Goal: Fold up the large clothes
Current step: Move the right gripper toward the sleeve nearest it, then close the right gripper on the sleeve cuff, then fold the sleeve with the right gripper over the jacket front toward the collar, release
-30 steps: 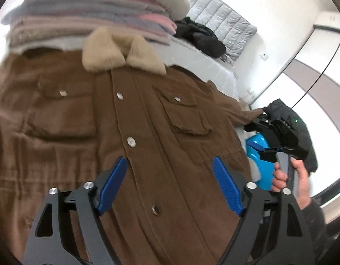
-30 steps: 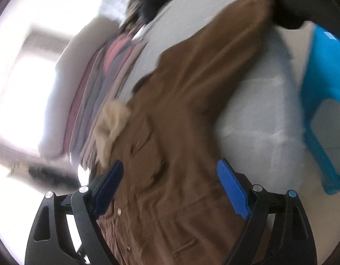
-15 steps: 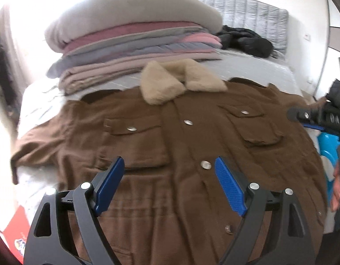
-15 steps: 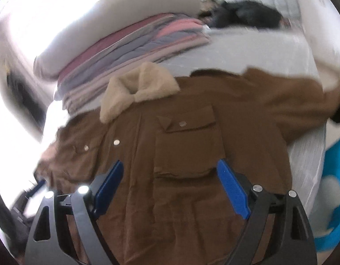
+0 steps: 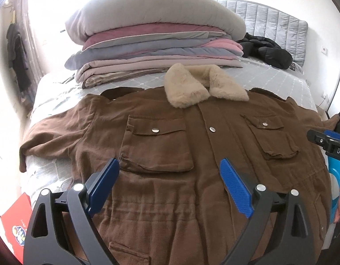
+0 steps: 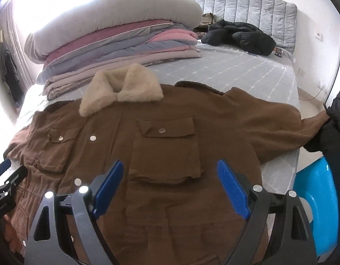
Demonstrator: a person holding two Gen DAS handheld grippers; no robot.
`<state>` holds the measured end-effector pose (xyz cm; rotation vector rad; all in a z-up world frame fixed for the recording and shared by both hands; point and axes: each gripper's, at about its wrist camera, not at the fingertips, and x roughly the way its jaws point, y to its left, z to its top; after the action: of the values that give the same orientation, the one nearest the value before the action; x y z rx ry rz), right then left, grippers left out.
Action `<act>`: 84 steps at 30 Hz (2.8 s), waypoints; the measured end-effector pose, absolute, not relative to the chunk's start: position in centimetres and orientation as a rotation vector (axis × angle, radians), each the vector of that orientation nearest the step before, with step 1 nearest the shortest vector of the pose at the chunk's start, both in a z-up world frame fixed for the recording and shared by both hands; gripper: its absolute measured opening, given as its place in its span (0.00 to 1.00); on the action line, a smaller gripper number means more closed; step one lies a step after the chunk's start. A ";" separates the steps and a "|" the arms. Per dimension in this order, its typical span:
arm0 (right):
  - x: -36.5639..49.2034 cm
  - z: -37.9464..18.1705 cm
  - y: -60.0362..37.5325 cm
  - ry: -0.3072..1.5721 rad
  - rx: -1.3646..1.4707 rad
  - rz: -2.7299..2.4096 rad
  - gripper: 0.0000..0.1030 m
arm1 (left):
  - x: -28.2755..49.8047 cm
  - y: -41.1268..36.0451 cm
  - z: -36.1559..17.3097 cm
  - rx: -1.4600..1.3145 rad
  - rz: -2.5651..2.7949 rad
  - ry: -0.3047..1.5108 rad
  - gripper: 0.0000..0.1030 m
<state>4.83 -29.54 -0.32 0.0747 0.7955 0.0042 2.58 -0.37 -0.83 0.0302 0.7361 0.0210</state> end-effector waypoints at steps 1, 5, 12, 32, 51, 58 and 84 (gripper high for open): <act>4.8 -0.2 -29.4 0.790 0.055 -0.003 0.81 | 2.6 -0.4 -0.9 0.028 0.022 0.739 0.86; 4.7 -0.2 -28.8 0.781 -0.002 -0.017 0.82 | 2.7 -0.3 -1.0 0.008 0.012 0.752 0.86; 4.9 0.6 -34.2 0.768 0.200 -0.070 0.82 | 3.2 0.4 -1.5 -0.023 0.012 0.786 0.86; 9.6 -6.0 -59.3 0.663 0.690 -0.707 0.83 | 4.1 3.1 -2.6 -0.200 -0.073 0.905 0.86; 14.5 -9.0 -61.0 0.582 0.802 -0.646 0.13 | 5.0 5.1 -3.6 -0.367 -0.112 0.984 0.86; 13.5 -8.3 -61.8 0.505 0.854 -0.597 0.07 | 4.9 4.8 -3.9 -0.351 -0.121 0.997 0.86; 12.3 -8.3 -20.7 0.804 -0.487 0.350 0.67 | 3.9 7.1 -2.9 -0.392 -0.106 0.962 0.86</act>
<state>12.31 -20.67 -8.34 -0.4872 0.8042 0.3495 3.92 7.14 -2.88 -0.3919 0.9619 -0.1056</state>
